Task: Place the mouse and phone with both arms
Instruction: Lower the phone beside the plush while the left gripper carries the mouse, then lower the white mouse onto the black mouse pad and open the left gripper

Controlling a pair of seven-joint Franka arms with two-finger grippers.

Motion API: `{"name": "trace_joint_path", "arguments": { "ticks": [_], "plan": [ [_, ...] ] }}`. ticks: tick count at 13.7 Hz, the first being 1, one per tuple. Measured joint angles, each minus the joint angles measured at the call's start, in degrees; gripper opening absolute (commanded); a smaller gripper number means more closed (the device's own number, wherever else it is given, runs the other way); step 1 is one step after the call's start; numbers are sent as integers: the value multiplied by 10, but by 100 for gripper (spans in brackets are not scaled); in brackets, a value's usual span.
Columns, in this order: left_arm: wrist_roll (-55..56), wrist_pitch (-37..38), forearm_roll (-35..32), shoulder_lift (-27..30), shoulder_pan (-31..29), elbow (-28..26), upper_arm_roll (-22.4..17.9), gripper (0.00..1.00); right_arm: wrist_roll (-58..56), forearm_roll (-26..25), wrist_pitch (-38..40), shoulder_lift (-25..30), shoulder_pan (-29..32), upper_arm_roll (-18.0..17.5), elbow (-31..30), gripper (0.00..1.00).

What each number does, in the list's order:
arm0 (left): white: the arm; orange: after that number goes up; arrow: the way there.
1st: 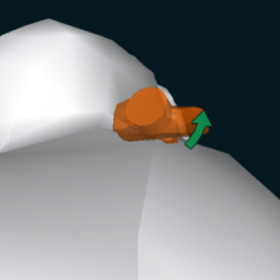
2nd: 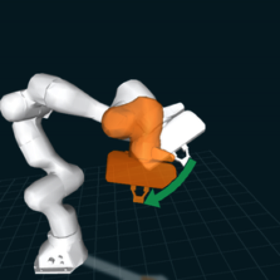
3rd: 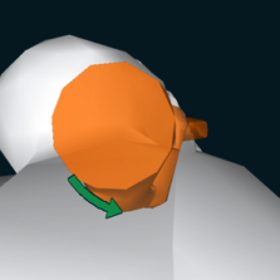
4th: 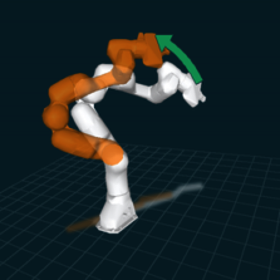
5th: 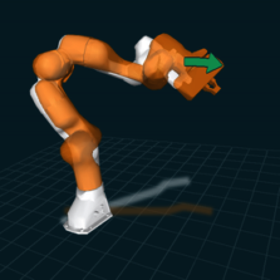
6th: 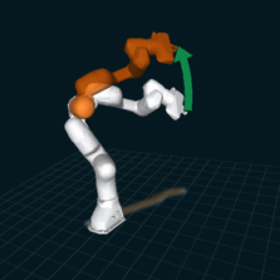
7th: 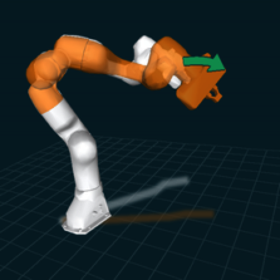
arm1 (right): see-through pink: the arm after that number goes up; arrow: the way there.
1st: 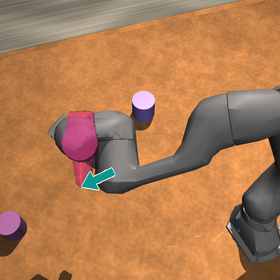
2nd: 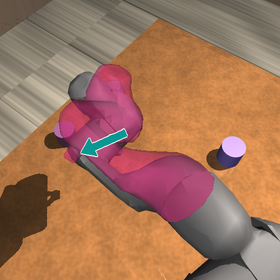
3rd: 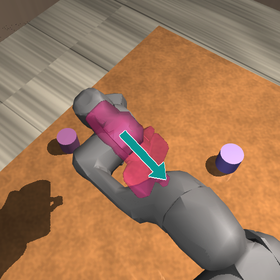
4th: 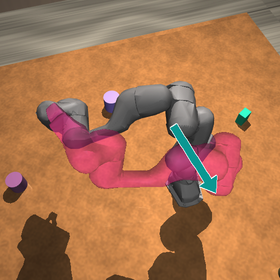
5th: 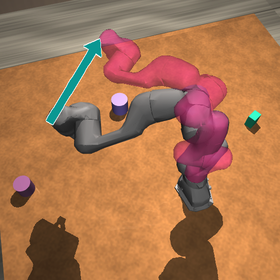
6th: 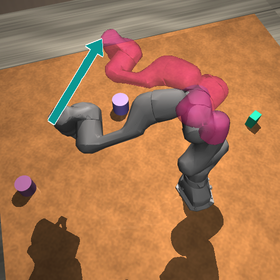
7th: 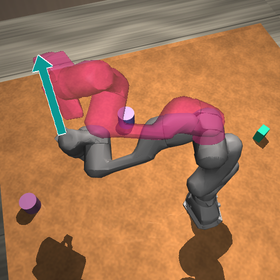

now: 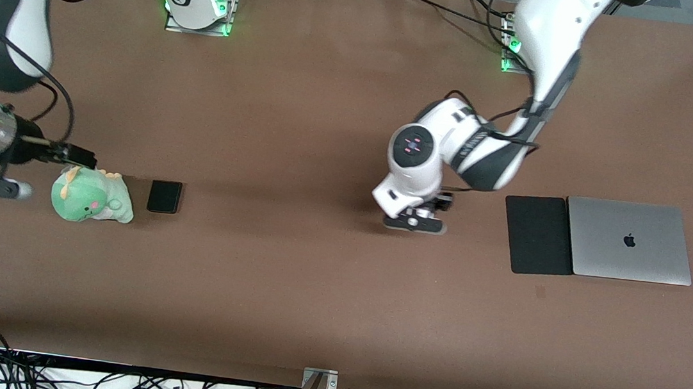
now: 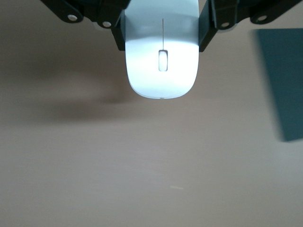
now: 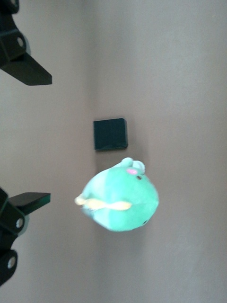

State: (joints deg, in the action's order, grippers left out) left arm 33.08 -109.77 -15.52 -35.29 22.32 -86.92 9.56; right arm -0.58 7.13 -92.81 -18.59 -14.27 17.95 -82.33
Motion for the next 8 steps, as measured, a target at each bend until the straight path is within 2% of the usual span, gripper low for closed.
{"name": "trace_joint_path", "arguments": {
  "ticks": [3,6,8],
  "plan": [
    [-141,23,0,21,-114,-2,0,17,1,-42,15,52,10,-4,-4,100],
    [-198,23,0,21,-182,-31,2,18,1,-57,17,90,99,-78,-11,100],
    [-213,-3,0,21,-206,-66,3,20,1,-60,17,99,114,-90,-11,100]
  ]
}}
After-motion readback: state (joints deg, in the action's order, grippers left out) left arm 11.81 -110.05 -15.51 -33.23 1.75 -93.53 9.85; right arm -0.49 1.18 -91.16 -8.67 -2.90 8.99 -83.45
